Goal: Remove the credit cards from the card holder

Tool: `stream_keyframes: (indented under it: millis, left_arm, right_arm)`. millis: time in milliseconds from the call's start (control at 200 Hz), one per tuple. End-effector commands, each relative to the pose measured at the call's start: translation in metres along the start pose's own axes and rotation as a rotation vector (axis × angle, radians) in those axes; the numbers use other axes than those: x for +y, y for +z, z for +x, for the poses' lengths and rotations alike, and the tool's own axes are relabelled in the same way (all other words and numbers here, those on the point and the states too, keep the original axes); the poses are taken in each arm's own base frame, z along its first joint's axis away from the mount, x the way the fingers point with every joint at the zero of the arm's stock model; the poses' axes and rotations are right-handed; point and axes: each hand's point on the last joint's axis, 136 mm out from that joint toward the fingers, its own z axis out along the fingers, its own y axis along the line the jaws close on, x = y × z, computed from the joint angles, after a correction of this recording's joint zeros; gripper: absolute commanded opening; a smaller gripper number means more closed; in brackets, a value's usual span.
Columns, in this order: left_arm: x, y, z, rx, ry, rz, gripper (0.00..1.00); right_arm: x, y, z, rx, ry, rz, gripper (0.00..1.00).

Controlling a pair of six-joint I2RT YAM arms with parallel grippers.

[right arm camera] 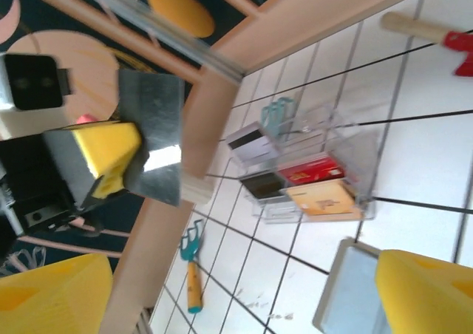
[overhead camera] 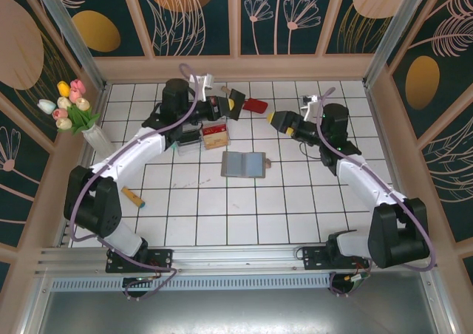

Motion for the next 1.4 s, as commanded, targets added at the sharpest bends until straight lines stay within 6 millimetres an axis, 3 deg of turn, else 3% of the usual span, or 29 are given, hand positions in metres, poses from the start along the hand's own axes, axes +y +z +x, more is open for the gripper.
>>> stream_keyframes:
  millis: [0,305,505,626,776,1001,1396]
  left_arm:
    - [0.041,-0.011,0.009,0.114,0.252,-0.237,0.0]
    - [0.083,-0.031,0.008,0.332,0.671,-0.463,0.0]
    - [0.109,-0.049,0.033,0.484,0.888,-0.519,0.0]
    - [0.13,-0.061,0.04,0.531,0.898,-0.576,0.0]
    - [0.138,-0.071,0.056,0.561,0.939,-0.518,0.0]
    - [0.146,-0.085,0.104,0.707,1.053,-0.344,0.0]
    - [0.172,-0.079,0.111,0.779,1.117,-0.244,0.0]
  right_arm:
    - [-0.016,-0.012,-0.007,-0.011,-0.045,0.087,0.97]
    - [-0.042,-0.021,-0.007,-0.039,0.004,0.161,0.99]
    - [-0.051,-0.019,-0.001,-0.027,0.025,0.18,0.99]
    - [-0.055,-0.017,0.001,-0.014,0.046,0.18,0.99]
    - [-0.058,-0.016,0.004,-0.003,0.063,0.189,0.99]
    - [-0.061,-0.013,0.011,0.019,0.102,0.174,0.99]
    - [-0.053,-0.012,0.013,0.032,0.117,0.14,0.99]
